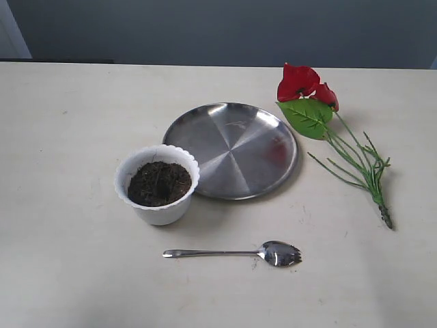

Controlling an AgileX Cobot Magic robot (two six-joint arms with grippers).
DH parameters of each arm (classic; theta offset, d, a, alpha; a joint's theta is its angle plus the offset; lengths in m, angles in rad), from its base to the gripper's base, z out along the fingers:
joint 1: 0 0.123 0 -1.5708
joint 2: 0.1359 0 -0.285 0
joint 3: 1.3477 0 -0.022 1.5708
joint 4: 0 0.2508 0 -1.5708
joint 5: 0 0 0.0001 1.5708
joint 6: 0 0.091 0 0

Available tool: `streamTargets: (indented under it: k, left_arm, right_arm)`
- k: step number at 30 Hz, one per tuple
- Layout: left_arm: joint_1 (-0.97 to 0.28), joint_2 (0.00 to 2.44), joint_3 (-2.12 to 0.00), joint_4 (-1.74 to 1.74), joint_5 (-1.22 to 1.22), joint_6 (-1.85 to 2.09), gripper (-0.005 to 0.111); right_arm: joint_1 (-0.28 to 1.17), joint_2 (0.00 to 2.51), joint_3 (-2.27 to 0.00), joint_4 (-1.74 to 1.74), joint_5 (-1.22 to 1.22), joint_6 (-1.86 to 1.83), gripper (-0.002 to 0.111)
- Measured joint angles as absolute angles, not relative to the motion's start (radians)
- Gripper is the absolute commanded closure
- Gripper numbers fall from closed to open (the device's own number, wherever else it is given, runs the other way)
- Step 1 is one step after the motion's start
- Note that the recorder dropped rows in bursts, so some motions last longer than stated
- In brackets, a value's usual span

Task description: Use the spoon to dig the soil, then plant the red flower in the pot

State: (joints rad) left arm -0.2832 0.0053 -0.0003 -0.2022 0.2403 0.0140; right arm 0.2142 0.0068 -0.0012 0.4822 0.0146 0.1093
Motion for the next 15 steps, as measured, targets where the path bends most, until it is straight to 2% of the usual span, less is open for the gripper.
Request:
streamTargets:
  k: [6,15]
  left_arm:
    - [-0.283,0.005,0.0,-0.202,0.24,0.014,0.106]
    - [-0.283,0.005,0.0,-0.202,0.24,0.014,0.106]
  right_arm:
    - [0.214,0.007,-0.001,0.746,-0.157,0.12,0.109]
    - [0.214,0.007,-0.001,0.814,-0.252,0.137,0.109]
